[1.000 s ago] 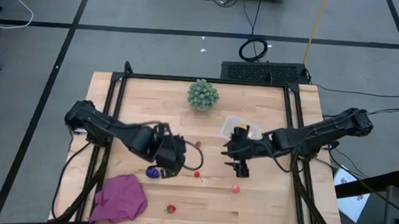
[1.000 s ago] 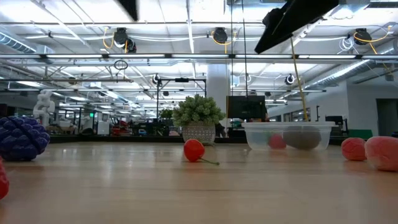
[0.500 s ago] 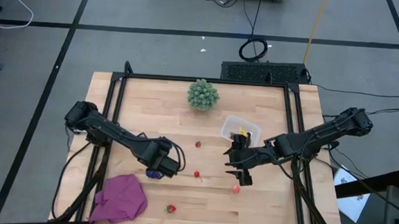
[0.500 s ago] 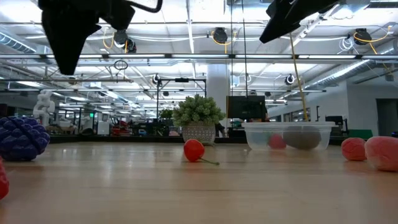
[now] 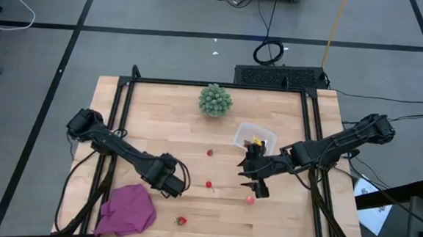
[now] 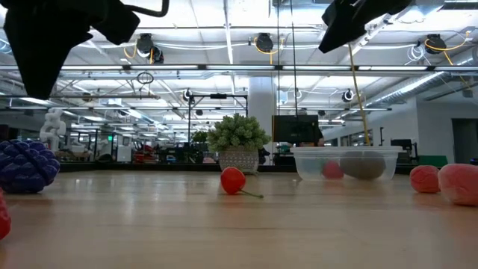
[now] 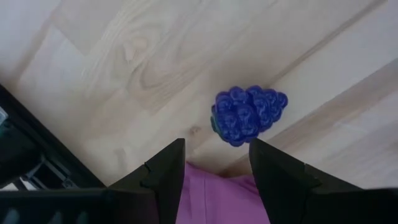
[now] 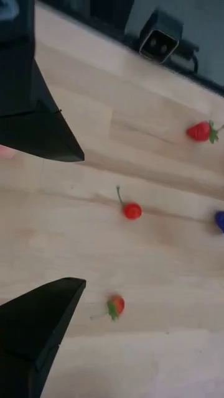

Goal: Pick and placing Produce into tupperware
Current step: Put the grapes into the transparent bin

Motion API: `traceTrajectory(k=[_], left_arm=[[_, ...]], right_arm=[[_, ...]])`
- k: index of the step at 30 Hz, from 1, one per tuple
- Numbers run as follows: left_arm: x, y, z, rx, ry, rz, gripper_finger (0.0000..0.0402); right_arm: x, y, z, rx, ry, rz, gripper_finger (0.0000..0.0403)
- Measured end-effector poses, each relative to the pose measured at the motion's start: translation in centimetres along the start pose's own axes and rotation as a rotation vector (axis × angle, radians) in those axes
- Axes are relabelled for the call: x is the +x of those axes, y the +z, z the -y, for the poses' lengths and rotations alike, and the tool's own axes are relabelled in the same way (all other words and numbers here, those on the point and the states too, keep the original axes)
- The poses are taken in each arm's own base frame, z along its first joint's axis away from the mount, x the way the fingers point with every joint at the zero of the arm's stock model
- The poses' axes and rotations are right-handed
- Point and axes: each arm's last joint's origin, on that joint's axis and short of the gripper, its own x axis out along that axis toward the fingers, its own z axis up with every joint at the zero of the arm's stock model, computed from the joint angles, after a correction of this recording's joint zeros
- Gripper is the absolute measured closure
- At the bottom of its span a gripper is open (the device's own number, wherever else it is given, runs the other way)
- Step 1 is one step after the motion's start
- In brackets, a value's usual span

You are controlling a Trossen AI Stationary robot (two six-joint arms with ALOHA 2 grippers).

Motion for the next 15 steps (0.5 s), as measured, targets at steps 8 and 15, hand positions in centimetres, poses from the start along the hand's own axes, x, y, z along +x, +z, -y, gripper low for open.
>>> traceTrajectory(k=[8,15], left_arm=[[-0.02,-0.29,-0.14,0.113,0.045,0.077,0.0217],[-0.07,-0.02,-0.28,0.258,0.091,0.16,0.0214]], right_arm=[[-0.02,0.01,-0.03,0.027,0.006,0.001,0.0092],[-0.03,0.03,-0.01,0.095,0.006,0.002,0.0092]])
